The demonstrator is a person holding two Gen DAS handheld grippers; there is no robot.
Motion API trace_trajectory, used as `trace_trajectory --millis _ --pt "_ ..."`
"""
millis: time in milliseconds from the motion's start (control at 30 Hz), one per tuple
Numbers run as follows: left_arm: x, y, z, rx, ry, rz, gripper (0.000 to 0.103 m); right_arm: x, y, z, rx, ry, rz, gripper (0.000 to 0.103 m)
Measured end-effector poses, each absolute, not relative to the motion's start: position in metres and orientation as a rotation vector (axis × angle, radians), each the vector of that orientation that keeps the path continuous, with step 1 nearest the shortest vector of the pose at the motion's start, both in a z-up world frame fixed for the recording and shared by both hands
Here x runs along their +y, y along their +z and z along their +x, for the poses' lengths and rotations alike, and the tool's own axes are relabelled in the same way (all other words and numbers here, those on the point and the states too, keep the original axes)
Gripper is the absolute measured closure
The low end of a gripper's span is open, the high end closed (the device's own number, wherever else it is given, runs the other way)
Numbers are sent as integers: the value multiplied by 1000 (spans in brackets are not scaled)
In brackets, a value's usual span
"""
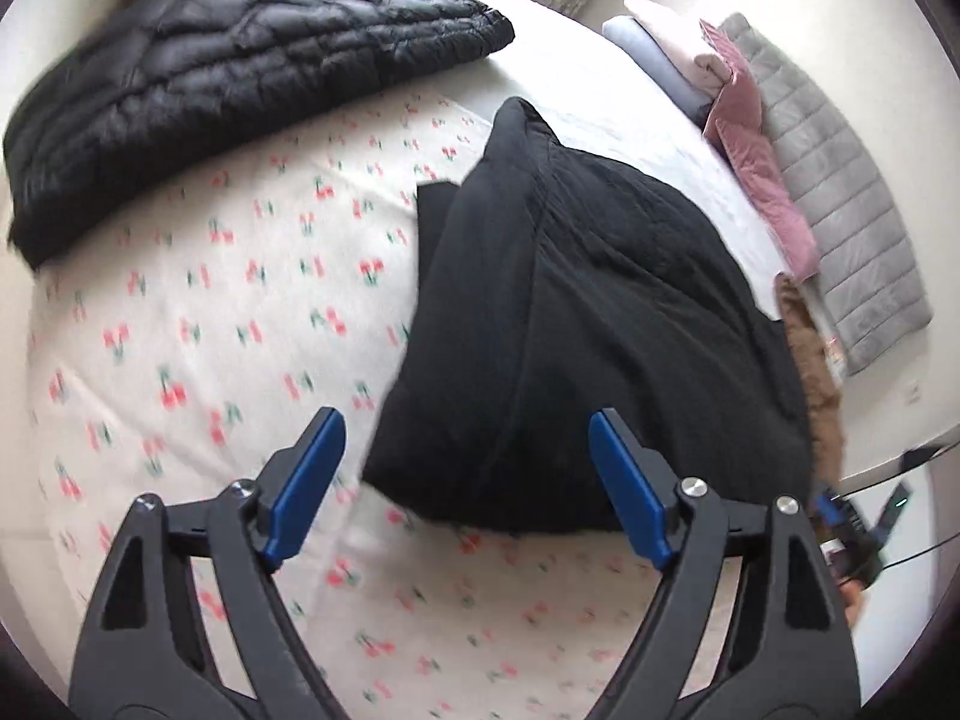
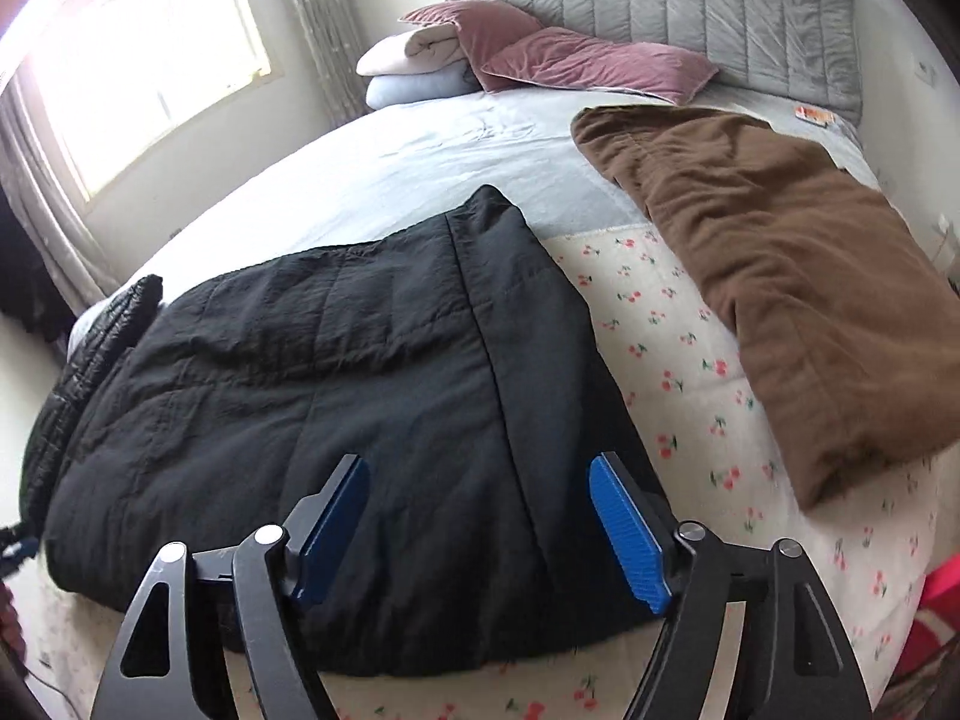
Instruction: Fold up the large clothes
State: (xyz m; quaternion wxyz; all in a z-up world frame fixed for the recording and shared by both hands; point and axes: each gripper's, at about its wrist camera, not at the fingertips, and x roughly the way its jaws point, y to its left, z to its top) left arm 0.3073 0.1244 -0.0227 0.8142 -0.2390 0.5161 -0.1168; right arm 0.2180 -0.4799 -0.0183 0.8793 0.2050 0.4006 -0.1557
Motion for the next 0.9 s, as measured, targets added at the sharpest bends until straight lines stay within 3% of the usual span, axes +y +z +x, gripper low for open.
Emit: trace_trajectory --millis 233,400,467,533,600,733,900 --pt "112 -79 285 1160 -299 -883 19 -468 -35 188 860 -290 628 21" --pt "123 -92 298 991 -208 -1016 40 -478 -52 184 809 -303 728 21" --pt "124 -84 302 945 -198 -1017 67 -486 -57 185 772 -296 767 21" --pt "120 -61 291 852 -231 -949 75 -491 -62 186 746 -286 811 21" --pt "110 -45 286 787 -183 -794 76 -492 -63 183 736 -291 802 21" --pt "112 -74 311 883 -22 -669 74 -493 -62 172 726 -358 753 21" --pt "106 -23 304 789 164 -422 76 -511 -62 161 717 -442 783 21"
